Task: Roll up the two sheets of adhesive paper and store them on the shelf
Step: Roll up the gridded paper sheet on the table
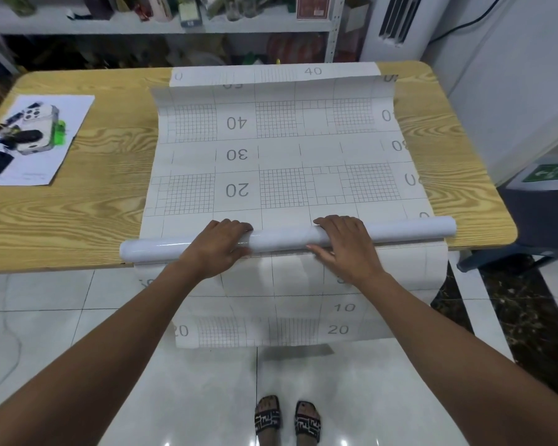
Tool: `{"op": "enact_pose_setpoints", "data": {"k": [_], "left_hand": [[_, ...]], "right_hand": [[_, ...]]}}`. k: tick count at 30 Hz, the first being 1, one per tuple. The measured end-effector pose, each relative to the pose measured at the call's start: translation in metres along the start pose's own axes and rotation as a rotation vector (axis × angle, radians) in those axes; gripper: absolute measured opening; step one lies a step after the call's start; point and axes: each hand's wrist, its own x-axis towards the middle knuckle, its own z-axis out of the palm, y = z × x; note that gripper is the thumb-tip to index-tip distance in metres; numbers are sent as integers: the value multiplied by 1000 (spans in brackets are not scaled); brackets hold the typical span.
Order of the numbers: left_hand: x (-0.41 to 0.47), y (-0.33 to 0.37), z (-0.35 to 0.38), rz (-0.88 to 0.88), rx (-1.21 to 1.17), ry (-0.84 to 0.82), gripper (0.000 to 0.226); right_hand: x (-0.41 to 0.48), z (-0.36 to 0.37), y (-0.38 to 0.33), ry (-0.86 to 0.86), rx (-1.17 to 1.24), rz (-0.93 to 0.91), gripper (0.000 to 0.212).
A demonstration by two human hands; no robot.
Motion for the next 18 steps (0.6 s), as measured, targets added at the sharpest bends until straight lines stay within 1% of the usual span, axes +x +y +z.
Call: {"op": "enact_pose_setpoints", "data": {"k": [4,8,14,16,18], "left_hand": [[-1,-1,0,-1,-9,-8,36],[-3,-2,0,21,-19,36,34],[-1,-1,-3,48,67,35,40],[0,0,-2,22,53,32,46],[0,1,-3,-13,29,24,46]], "right_hand": [[-1,-1,0,-14,8,-10,55],[-2,0,1,-32,19,-21,58],[-1,2,2,-30,4,-19,54],[-1,3,2,-29,0,-15,52],[-1,3,2,-37,0,-10,49]]}}
